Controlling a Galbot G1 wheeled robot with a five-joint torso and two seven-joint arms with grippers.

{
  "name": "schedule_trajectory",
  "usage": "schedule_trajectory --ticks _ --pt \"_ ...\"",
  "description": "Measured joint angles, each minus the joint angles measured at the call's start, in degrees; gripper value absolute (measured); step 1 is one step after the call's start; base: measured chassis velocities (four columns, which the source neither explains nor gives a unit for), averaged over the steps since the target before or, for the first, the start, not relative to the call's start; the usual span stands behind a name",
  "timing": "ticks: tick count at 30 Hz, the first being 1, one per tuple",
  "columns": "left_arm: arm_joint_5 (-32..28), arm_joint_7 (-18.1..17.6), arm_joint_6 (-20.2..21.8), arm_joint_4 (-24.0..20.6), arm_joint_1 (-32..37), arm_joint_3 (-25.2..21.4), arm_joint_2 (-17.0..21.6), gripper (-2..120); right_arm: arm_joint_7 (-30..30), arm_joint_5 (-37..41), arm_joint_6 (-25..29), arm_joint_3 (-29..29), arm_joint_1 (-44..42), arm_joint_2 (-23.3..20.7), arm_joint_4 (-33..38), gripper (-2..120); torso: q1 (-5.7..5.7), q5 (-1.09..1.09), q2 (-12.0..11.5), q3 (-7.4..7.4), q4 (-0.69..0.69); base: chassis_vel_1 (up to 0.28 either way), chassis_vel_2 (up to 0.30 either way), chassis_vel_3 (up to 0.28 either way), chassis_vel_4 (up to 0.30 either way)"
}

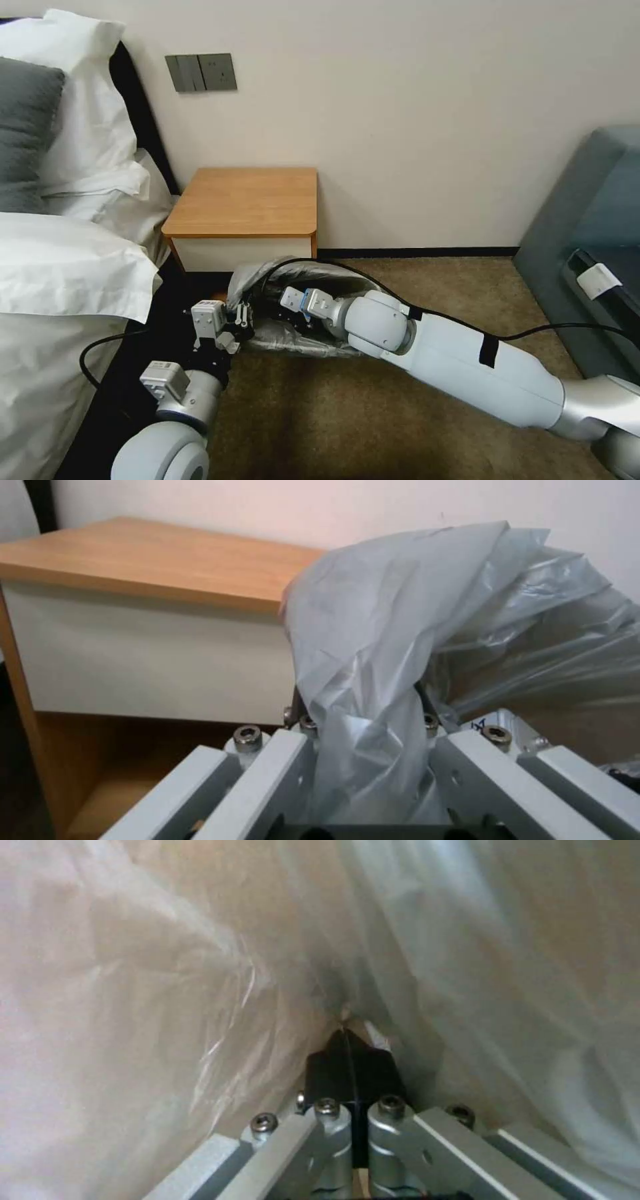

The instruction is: Pick up the garbage bag from the table and place it over the trash can.

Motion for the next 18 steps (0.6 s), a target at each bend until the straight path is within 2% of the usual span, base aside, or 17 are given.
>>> schedule_trajectory --ticks 7,11,14,18 --pt "-0.1 -0.1 0.0 0.5 0.0 0.0 -0.1 7 2.0 2.8 0.0 1.6 -0.4 -0.3 0.6 0 0.0 0.0 0.0 0.0 0.0 0.0 0.0 0.0 0.0" --pt "-0.9 -0.5 0.1 1.2 -0.3 -0.2 -0.1 7 4.6 7.4 0.0 3.1 -0.6 -1.3 3.2 0 0.0 0.0 0.0 0.0 0.0 0.0 0.0 0.0 0.0" --pt "-2.3 -1.5 0.9 1.8 -0.6 -0.5 -0.1 7 8.9 14.6 0.0 4.7 -1.3 -2.2 6.1 0 0.0 0.0 0.0 0.0 0.0 0.0 0.0 0.0 0.0" --pt "-3.7 -2.2 1.6 2.2 -0.9 -0.7 -0.1 7 11.2 19.8 0.1 7.2 -2.8 -3.3 8.2 0 0.0 0.0 0.0 0.0 0.0 0.0 0.0 0.0 0.0"
